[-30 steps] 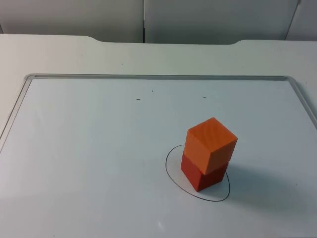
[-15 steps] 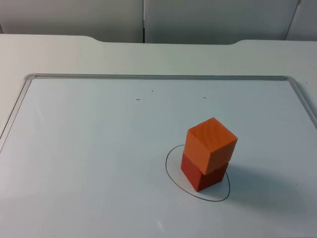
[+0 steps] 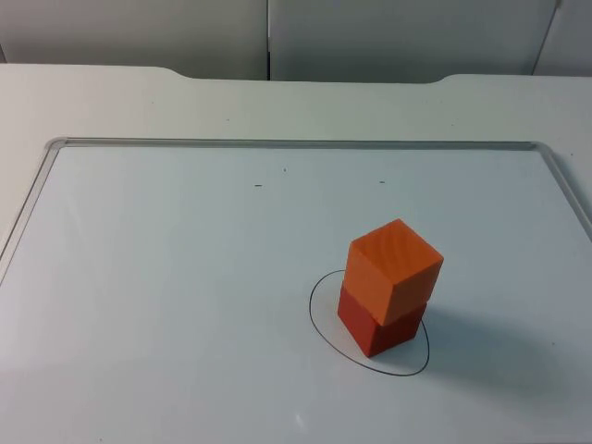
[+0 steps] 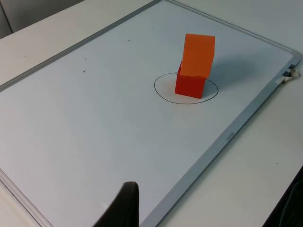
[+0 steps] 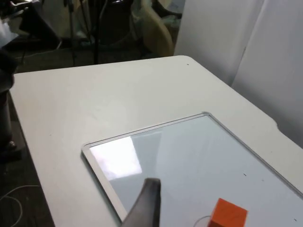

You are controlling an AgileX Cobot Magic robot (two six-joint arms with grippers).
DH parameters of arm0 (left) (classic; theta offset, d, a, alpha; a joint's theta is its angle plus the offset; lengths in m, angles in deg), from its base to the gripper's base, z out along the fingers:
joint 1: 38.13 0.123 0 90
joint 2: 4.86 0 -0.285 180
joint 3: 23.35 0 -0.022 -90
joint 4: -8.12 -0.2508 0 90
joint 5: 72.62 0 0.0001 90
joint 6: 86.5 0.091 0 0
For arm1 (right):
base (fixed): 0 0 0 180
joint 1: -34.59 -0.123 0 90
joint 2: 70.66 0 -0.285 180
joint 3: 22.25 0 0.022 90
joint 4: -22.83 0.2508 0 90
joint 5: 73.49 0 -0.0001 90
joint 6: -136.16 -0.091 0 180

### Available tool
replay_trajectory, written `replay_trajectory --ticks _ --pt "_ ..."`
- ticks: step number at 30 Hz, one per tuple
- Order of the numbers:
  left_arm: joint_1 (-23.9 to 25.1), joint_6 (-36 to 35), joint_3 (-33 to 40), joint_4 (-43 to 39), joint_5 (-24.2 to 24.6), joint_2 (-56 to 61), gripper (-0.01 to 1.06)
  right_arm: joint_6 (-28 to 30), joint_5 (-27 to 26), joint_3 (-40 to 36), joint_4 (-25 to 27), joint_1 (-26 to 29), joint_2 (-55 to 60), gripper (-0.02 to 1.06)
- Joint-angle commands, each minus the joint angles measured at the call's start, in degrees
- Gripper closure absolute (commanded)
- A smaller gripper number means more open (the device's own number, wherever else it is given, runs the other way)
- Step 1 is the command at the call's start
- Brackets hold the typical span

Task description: Pick up one cube with the left hand and another cube with the right hand. First place the cube in the right hand at the target position, then stack the cube in the left hand on top.

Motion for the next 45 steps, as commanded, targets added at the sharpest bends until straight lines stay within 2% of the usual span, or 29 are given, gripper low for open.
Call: replay_trajectory --ticks 1,2,4,8,11,15,20,26,42,43,45 --pt "-0.29 -0.25 0.39 0.0 -0.82 0.24 0.03 -5.33 2.7 -0.29 -5.36 -0.13 -3.08 0.22" --pt "-0.29 -0.25 0.39 0.0 -0.82 0.24 0.03 -5.33 2.7 -0.29 -5.36 -0.13 -3.08 0.22" --pt "-0.29 -0.25 0.39 0.0 -0.82 0.24 0.03 -9.28 5.6 -0.29 -8.41 -0.13 -5.76 0.22" --pt "-0.29 -0.25 0.39 0.0 -0.82 0.24 0.03 -10.44 9.7 -0.29 -8.87 -0.13 -8.82 0.22" --pt "-0.29 -0.25 0.39 0.0 -0.82 0.24 0.03 -14.54 12.59 -0.84 -10.33 -0.13 -12.4 0.22" --pt "-0.29 -0.25 0.39 0.0 -0.82 0.24 0.03 -17.45 12.64 -4.65 -11.66 -0.13 -17.01 0.22" --pt "-0.29 -0.25 0.39 -0.31 -0.82 0.24 0.03 -19.32 13.13 -9.14 -11.19 -0.42 -17.01 0.22" --pt "-0.29 -0.47 0.39 -0.32 -0.82 0.24 0.03 -23.72 12.25 -14.81 -13.21 -0.42 -17.01 0.22" --pt "-0.29 -0.25 0.39 -0.32 -0.82 0.24 0.03 -28.41 12.16 -14.52 -16.61 -0.42 -17.01 0.22" --pt "-0.29 -0.25 0.39 -0.32 -0.82 0.24 0.03 -27.53 12.16 -14.52 -15.93 -0.42 -17.01 0.2" --pt "-0.29 -0.25 0.39 -0.32 -0.82 0.24 0.03 -27.28 12.16 -14.52 -15.93 -0.42 -17.01 0.1"
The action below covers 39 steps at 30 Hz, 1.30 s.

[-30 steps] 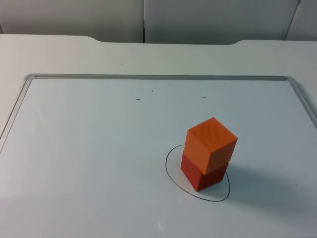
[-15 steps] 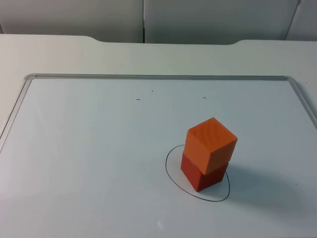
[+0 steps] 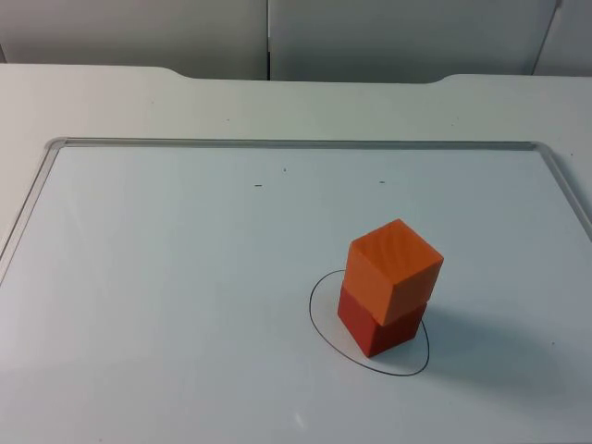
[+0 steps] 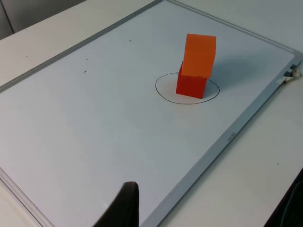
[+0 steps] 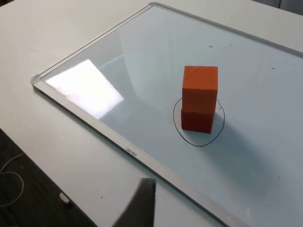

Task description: Pick up one cube with the left hand and another cube with the right hand. First place the cube in the right hand at the target position, then stack the cube in the left hand on top.

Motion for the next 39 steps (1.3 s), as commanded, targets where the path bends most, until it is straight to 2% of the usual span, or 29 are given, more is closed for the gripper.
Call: replay_trajectory --ticks 1,3,4,39 --pt "-0.29 -0.25 0.39 0.02 -0.73 0.24 0.03 0.47 -0.74 -0.51 0.0 -0.19 -0.15 0.1" --pt "-0.29 -0.25 0.39 0.02 -0.73 0.24 0.03 0.35 -0.74 -0.51 0.0 -0.19 -0.15 0.0" --pt "-0.29 -0.25 0.39 0.02 -0.73 0.24 0.03 0.35 -0.74 -0.51 0.0 -0.19 -0.15 0.0" --pt "-0.28 -0.23 0.39 0.02 -0.73 0.24 0.03 1.37 -0.74 -0.51 0.0 0.59 -0.15 0.0"
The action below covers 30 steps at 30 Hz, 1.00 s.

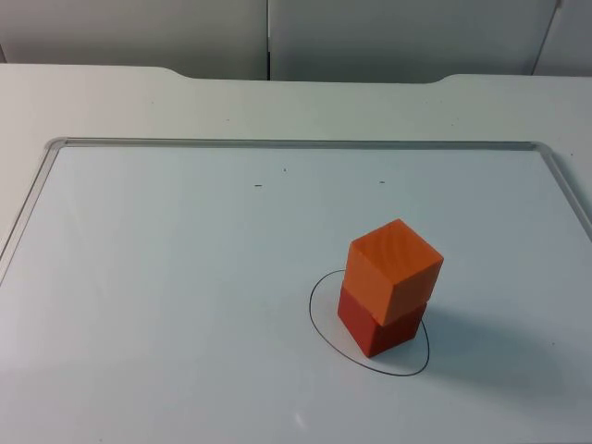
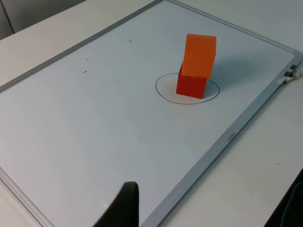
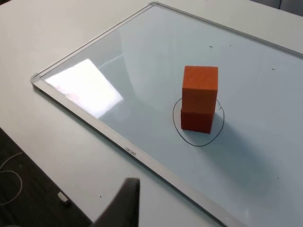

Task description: Pick up one cube with the left hand and another cube with the right hand. First place the cube in the right hand at the target position, then stack the cube in the left hand on top.

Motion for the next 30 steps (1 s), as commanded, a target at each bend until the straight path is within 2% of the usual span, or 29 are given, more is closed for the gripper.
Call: replay_trajectory --ticks 1,2,7,8,13,14,18,19,23,30 --pt "0.03 -0.13 0.39 -0.06 -0.73 0.24 0.03 0.73 -0.74 -0.51 0.0 2.33 -0.15 0.0" --pt "0.03 -0.13 0.39 -0.06 -0.73 0.24 0.03 0.73 -0.74 -0.51 0.0 2.33 -0.15 0.0" --pt "3.97 -0.01 0.39 -0.11 -0.73 0.24 0.03 0.73 -0.74 -0.51 0.0 11.97 -0.15 0.0" --pt "3.97 -0.01 0.39 -0.11 -0.73 0.24 0.03 0.73 -0.74 -0.51 0.0 11.97 -0.15 0.0" --pt "11.01 -0.01 0.39 -0.11 -0.73 0.24 0.03 0.73 -0.74 -0.51 0.0 22.24 -0.15 0.0" --pt "11.01 -0.01 0.39 -0.11 -0.73 0.24 0.03 0.73 -0.74 -0.51 0.0 22.24 -0.15 0.0" --pt "16.55 -0.01 0.39 -0.11 -0.73 0.24 0.03 0.73 -0.74 -0.51 0.0 29.53 -0.15 0.0" --pt "16.55 -0.01 0.39 -0.11 -0.73 0.24 0.03 0.73 -0.74 -0.51 0.0 29.53 -0.15 0.0" --pt "21.34 -0.01 0.39 -0.11 -0.73 0.24 0.03 0.73 -0.74 -0.51 0.0 36.12 -0.15 0.0" --pt "26.73 -0.01 0.39 -0.11 -0.73 0.24 0.03 0.73 -0.74 -0.51 0.0 40.73 -0.15 0.0"
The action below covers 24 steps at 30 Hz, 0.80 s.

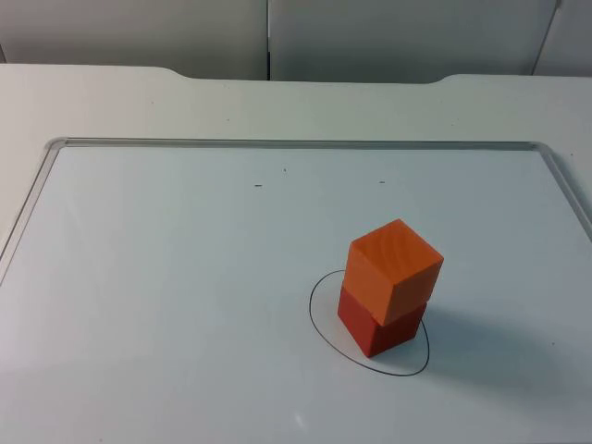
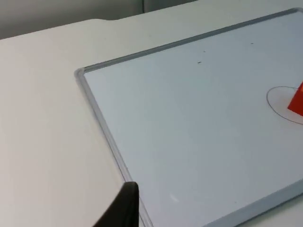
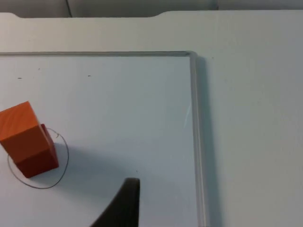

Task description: Pick up one cube with the left hand and another cube with the right hand. First place the cube in the right hand at the target position, then stack the cube in the left hand on top.

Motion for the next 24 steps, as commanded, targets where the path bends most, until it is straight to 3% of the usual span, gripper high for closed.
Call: replay_trajectory --ticks 1,14,24 --pt "2.08 -0.37 0.39 0.12 -0.61 0.24 0.03 0.48 -0.74 -0.51 0.0 1.54 -0.15 0.0" --pt "16.05 -0.37 0.39 0.12 -0.61 0.24 0.03 0.48 -0.74 -0.51 0.0 2.44 -0.15 0.0" --pt "19.24 -0.37 0.39 0.12 -0.61 0.24 0.03 0.48 -0.74 -0.51 0.0 2.44 -0.15 0.0"
